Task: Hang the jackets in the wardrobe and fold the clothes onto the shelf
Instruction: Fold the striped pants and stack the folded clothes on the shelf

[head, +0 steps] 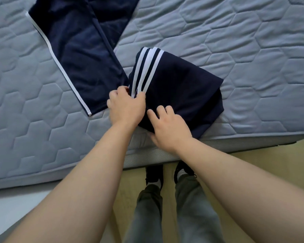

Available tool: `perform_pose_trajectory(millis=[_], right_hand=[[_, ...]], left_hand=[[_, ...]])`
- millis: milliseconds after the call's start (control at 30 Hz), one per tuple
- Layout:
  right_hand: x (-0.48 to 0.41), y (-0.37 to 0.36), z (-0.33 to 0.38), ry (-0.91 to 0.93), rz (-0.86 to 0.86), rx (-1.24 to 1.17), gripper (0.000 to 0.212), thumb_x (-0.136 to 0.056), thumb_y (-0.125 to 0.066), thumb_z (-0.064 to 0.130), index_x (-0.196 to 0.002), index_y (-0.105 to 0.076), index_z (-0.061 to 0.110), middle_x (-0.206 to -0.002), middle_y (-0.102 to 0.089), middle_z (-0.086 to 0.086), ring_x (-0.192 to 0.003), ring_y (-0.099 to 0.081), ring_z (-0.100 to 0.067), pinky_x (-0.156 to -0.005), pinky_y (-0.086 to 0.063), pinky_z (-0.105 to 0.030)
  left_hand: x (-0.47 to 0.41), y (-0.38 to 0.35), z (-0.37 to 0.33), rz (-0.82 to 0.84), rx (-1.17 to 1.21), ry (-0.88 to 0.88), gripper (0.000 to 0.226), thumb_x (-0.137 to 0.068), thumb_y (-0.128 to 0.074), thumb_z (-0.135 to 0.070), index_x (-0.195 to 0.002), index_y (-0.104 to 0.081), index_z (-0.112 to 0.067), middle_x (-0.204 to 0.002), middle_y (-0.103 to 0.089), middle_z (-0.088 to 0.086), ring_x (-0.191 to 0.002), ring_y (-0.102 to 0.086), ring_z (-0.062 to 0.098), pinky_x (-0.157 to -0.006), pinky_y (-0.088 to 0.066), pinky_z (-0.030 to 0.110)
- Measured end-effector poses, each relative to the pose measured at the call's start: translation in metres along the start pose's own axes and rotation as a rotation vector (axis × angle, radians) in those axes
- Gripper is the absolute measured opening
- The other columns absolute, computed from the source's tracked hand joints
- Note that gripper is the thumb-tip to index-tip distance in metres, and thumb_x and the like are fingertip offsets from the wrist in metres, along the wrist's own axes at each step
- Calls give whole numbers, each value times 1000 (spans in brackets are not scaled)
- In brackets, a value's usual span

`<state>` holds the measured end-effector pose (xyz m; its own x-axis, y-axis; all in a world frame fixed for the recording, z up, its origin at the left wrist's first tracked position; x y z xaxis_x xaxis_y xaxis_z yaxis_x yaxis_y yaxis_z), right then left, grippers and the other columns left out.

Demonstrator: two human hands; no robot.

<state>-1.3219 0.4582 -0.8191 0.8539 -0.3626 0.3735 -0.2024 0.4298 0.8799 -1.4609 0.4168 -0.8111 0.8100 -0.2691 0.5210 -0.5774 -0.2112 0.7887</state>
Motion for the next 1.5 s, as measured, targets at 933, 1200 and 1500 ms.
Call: perform_pose_trajectory(millis=[933, 1200, 1500], right_hand=[[113, 1, 50, -1352, -150, -2469, 49, -84, -75, 47, -118, -67, 14, -114, -73, -13, -112, -66, -27, -105, -46, -44], [249, 153, 96, -1627, -381, -2418, 45, -88, -66, 18, -131, -54, 11, -116, -63, -16, -90, -63, -32, -69, -50, -41], [436, 242, 66, -1683, -1017, -2322, 17, -82, -69, 12, -92, -55, 14, -98, -68, -15, -79, -71, -32, -57, -57, -35]], left_hand=[[121, 8, 21, 526, 922, 627, 18, -80, -78, -29, -93, -72, -19, -79, -76, -5, -82, -72, 13, -76, -55, 30], [275, 122, -26, 560, 797, 695, 13, -89, -66, -13, -101, -63, -7, -102, -70, 13, -74, -67, 28, -53, -51, 35], [416, 140, -130, 680, 300, 248, 77, -64, -91, -21, -130, -53, -9, -123, -62, 12, -108, -64, 34, -90, -57, 45]])
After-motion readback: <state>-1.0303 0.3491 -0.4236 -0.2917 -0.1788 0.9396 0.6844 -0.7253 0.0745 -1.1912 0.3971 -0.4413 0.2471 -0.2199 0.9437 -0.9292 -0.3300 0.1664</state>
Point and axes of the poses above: each hand's wrist, its own x-axis away from the middle knuckle, its own y-axis out of the back of the hand, z = x × y, the point moved 8 cm from there along -x, towards the middle knuckle
